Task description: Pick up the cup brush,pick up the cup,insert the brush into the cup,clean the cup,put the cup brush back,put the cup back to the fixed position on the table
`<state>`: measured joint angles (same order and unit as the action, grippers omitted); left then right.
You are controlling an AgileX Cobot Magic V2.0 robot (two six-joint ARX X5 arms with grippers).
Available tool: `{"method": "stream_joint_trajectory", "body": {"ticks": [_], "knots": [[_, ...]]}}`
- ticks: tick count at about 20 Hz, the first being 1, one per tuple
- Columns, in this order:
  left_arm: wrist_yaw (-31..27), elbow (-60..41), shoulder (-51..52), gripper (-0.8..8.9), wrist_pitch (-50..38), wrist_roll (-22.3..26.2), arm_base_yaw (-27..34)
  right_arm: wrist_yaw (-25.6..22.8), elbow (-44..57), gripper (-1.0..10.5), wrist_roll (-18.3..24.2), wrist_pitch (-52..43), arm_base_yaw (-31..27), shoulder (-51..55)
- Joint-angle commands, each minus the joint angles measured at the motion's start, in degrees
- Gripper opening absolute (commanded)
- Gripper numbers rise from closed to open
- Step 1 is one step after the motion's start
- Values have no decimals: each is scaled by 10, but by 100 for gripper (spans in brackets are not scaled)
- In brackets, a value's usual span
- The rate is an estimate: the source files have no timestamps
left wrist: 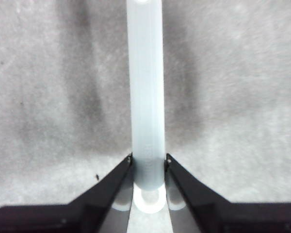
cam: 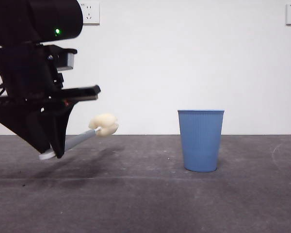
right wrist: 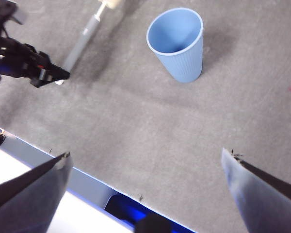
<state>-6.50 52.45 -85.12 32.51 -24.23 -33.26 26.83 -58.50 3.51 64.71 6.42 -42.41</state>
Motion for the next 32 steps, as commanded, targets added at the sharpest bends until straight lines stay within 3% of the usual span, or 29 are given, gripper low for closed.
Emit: {"method": "stream_joint_trajectory", "body": {"ticks": [1,3,5,14,17,23,32], "knots": [[21,-6,24,-8,5,16,-1,3,0,596,-9,-21,1,-19],[26,-6,57,-9,4,32,-1,8,10,596,-11,-64,1,-46],[26,-6,98,-9,5,42,-1,46,36,597,-21,-121,1,-71],[55,-6,268,-9,35,65,-1,40,179,598,-56,-370,41,-158],[55,-6,296,-9,79,83,-1,-13,236,598,-66,-471,58,-181],[83,-6,309,-9,109,110,-1,-62,319,597,-79,-666,90,-255],[82,-6,309,-8,109,115,-2,-86,326,596,-65,-947,129,-460]]}}
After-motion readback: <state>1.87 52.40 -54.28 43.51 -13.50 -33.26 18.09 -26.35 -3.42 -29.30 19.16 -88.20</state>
